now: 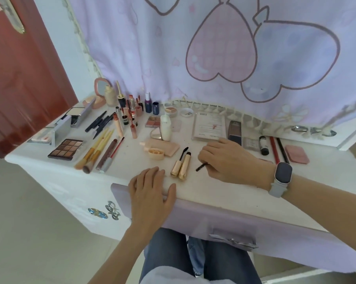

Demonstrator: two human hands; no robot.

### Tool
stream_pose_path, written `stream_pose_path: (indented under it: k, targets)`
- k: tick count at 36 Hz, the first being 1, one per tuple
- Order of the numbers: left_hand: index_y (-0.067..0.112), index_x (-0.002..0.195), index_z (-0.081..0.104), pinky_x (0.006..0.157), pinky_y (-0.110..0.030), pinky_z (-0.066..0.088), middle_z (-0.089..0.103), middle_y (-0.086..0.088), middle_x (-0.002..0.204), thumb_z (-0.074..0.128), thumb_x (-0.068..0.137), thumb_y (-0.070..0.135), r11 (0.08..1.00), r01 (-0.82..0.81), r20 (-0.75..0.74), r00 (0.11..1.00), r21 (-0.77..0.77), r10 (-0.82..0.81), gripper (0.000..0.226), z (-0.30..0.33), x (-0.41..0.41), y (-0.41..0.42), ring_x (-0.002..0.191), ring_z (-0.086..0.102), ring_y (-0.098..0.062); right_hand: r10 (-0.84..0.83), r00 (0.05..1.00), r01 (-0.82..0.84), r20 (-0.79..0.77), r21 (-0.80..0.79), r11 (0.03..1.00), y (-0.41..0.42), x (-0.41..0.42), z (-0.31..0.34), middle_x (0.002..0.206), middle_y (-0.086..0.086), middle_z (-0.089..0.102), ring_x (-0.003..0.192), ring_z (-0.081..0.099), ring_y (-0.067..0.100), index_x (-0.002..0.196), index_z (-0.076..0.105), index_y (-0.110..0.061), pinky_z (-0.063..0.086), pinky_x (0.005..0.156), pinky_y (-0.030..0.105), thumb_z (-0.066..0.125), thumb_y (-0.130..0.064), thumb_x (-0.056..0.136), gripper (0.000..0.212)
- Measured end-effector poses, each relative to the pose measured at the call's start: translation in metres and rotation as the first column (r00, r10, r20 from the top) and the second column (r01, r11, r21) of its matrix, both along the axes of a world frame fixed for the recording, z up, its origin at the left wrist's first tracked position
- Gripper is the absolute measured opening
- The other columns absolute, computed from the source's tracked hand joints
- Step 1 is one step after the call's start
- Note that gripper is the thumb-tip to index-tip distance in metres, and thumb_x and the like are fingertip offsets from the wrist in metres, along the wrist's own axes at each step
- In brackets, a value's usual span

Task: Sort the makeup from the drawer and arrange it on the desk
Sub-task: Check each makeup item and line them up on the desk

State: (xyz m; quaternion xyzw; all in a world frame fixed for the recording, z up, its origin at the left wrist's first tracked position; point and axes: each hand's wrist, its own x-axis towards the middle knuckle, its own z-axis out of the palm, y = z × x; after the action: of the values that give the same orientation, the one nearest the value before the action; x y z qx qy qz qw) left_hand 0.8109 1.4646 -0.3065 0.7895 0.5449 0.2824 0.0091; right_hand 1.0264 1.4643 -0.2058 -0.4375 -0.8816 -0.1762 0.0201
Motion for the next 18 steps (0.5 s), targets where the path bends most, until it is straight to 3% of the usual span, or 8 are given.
stream_pose_path:
  k: [1, 3, 5, 7, 10, 13, 16, 18]
  targets:
    - [0.011, 0.107, 0.066, 0.098, -0.038, 0.029, 0.063, -0.005, 0.116, 0.041, 0.084, 0.043, 1.000, 0.014, 0.009, 1.000, -0.002, -0.014, 0.046, 0.001, -0.002, 0.001, 0.109, 0.056, -0.027, 0.028, 0.986, -0.020, -0.166, 0.048, 0.999, 0.001, -0.007, 0.004, 0.077, 0.002, 0.062, 0.071, 0.058, 0.022, 0.086, 0.058, -0.009, 0.048, 0.063, 0.035, 0.051, -0.012, 0.082, 0.009]
    - [0.013, 0.104, 0.066, 0.096, -0.037, 0.029, 0.063, -0.004, 0.114, 0.043, 0.083, 0.041, 1.000, 0.029, 0.032, 0.999, 0.005, -0.029, 0.042, 0.003, -0.007, 0.004, 0.107, 0.057, -0.025, 0.010, 0.869, 0.002, -0.495, 0.023, 1.000, 0.006, -0.024, 0.012, 0.078, -0.001, 0.060, 0.070, 0.055, 0.014, 0.094, 0.058, -0.011, 0.047, 0.064, 0.031, 0.055, -0.009, 0.083, 0.011]
    - [0.014, 0.102, 0.066, 0.096, -0.037, 0.029, 0.063, -0.003, 0.113, 0.045, 0.083, 0.039, 1.000, 0.018, 0.053, 0.998, 0.020, -0.019, 0.038, 0.005, -0.016, 0.006, 0.106, 0.057, -0.025, -0.125, 0.656, 0.026, -0.745, -0.144, 0.989, 0.015, -0.047, 0.017, 0.080, -0.009, 0.056, 0.071, 0.051, -0.001, 0.111, 0.052, -0.016, 0.043, 0.066, 0.015, 0.053, -0.010, 0.087, 0.025]
    - [0.015, 0.102, 0.066, 0.094, -0.040, 0.034, 0.063, -0.003, 0.113, 0.050, 0.082, 0.036, 0.999, -0.016, 0.070, 0.997, 0.042, 0.013, 0.033, 0.004, -0.028, 0.009, 0.106, 0.057, -0.025, -0.168, 0.457, -0.048, -0.873, -0.212, 0.976, 0.026, -0.074, 0.021, 0.081, -0.011, 0.057, 0.068, 0.052, -0.003, 0.124, 0.046, -0.022, 0.042, 0.066, 0.010, 0.054, -0.009, 0.089, 0.038]
    - [0.014, 0.101, 0.066, 0.091, -0.043, 0.037, 0.062, -0.004, 0.113, 0.059, 0.078, 0.030, 0.993, -0.110, 0.125, 0.987, 0.045, 0.103, 0.029, 0.001, -0.051, 0.011, 0.105, 0.057, -0.026, -0.176, 0.256, -0.176, -0.951, -0.225, 0.958, 0.050, -0.116, 0.023, 0.080, 0.004, 0.063, 0.069, 0.057, 0.009, 0.130, 0.042, -0.025, 0.047, 0.070, 0.014, 0.056, -0.004, 0.088, 0.049]
    - [0.014, 0.103, 0.066, 0.090, -0.042, 0.035, 0.061, -0.005, 0.112, 0.055, 0.081, 0.030, 0.976, -0.209, 0.163, 0.967, 0.069, 0.196, 0.029, -0.003, -0.073, 0.011, 0.104, 0.056, -0.027, -0.334, 0.066, -0.213, -0.940, -0.340, 0.916, 0.078, -0.154, 0.016, 0.088, 0.011, 0.065, 0.072, 0.062, 0.016, 0.126, 0.043, -0.019, 0.056, 0.072, 0.029, 0.057, -0.001, 0.086, 0.046]
    - [0.012, 0.105, 0.065, 0.087, -0.044, 0.037, 0.061, -0.006, 0.112, 0.046, 0.084, 0.036, 0.957, -0.283, 0.181, 0.946, 0.057, 0.269, 0.037, -0.004, -0.092, 0.013, 0.103, 0.056, -0.028, -0.504, -0.107, -0.252, -0.857, -0.467, 0.848, 0.102, -0.183, 0.004, 0.079, 0.007, 0.057, 0.058, 0.062, 0.012, 0.118, 0.041, -0.012, 0.057, 0.059, 0.023, 0.056, 0.001, 0.086, 0.038]
    - [0.011, 0.107, 0.064, 0.087, -0.045, 0.038, 0.060, -0.006, 0.113, 0.045, 0.085, 0.039, 0.951, -0.307, 0.185, 0.937, 0.027, 0.297, 0.041, -0.005, -0.102, 0.014, 0.104, 0.056, -0.029, -0.533, -0.134, -0.224, -0.835, -0.498, 0.837, 0.114, -0.197, -0.004, 0.080, 0.007, 0.054, 0.060, 0.062, 0.015, 0.108, 0.038, -0.016, 0.054, 0.055, 0.018, 0.055, 0.001, 0.087, 0.032]
